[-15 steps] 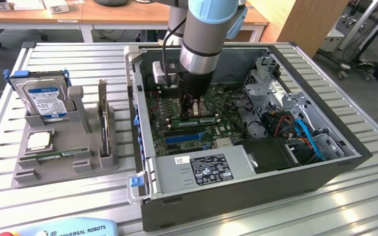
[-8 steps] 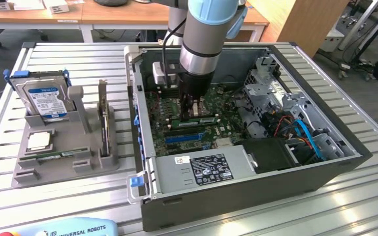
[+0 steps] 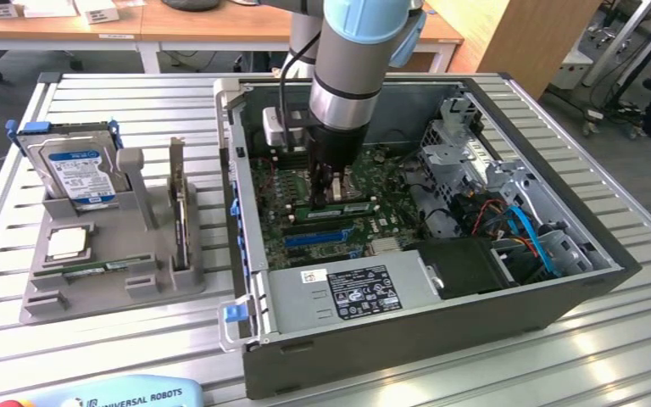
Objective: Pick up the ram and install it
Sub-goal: 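Press down the ram until it locks into place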
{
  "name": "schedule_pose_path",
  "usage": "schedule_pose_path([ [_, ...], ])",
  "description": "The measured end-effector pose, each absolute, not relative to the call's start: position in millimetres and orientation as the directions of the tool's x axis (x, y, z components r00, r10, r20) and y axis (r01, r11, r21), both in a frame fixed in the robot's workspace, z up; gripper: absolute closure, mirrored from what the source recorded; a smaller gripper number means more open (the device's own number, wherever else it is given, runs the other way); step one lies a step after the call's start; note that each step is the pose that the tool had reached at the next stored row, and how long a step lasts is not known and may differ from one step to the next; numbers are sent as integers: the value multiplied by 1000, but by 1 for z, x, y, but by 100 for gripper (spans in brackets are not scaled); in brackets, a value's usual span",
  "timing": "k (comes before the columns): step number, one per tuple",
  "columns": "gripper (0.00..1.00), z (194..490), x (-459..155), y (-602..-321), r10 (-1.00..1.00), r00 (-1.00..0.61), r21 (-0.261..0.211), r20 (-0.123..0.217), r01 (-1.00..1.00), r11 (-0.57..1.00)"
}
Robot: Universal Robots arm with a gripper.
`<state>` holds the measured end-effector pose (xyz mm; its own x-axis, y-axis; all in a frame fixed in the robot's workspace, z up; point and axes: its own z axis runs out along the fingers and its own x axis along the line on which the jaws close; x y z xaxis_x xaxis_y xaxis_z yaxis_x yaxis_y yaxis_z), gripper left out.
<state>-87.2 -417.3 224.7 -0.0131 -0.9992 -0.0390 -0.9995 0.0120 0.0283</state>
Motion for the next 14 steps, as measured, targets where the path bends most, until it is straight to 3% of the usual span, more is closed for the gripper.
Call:
schedule_pose_path([
  [14, 90, 222, -87, -417, -999, -13, 28, -39, -1000, 12],
])
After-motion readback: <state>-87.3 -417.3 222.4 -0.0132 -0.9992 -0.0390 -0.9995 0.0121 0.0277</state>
